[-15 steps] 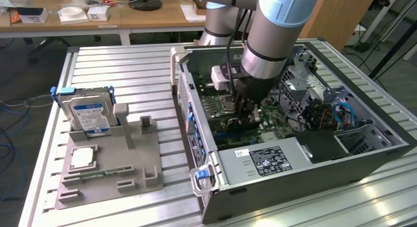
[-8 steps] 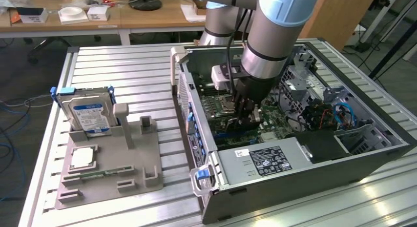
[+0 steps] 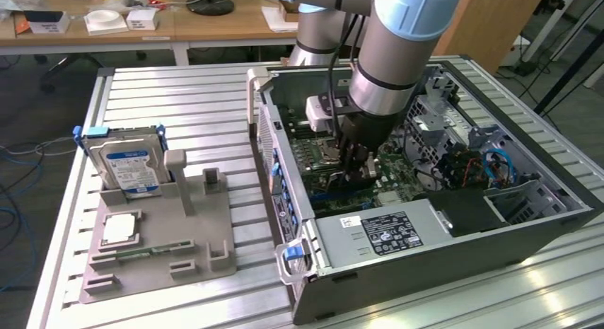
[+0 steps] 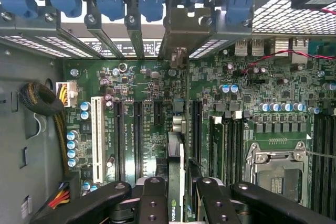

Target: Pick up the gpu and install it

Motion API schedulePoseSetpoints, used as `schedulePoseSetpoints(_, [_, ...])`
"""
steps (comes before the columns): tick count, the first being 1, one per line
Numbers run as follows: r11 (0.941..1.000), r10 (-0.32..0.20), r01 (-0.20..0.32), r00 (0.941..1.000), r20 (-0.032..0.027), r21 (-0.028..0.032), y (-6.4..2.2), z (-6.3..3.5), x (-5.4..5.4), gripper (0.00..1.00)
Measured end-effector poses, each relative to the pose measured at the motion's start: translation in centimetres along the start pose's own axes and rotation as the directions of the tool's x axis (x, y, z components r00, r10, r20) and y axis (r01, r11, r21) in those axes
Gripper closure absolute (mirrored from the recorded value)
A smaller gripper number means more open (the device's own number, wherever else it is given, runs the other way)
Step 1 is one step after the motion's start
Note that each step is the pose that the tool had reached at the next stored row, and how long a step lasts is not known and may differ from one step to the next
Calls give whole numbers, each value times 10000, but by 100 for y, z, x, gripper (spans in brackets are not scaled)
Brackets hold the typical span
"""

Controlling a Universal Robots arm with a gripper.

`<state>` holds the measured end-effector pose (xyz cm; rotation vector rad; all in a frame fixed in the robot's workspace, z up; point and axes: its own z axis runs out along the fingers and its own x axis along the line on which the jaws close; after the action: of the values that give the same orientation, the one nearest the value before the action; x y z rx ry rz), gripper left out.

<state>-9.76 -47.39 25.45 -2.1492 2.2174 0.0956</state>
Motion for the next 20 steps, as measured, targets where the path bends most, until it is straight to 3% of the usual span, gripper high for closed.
schedulePoseSetpoints(20, [10000,0,0,10000,-4,8,4,82,7,74])
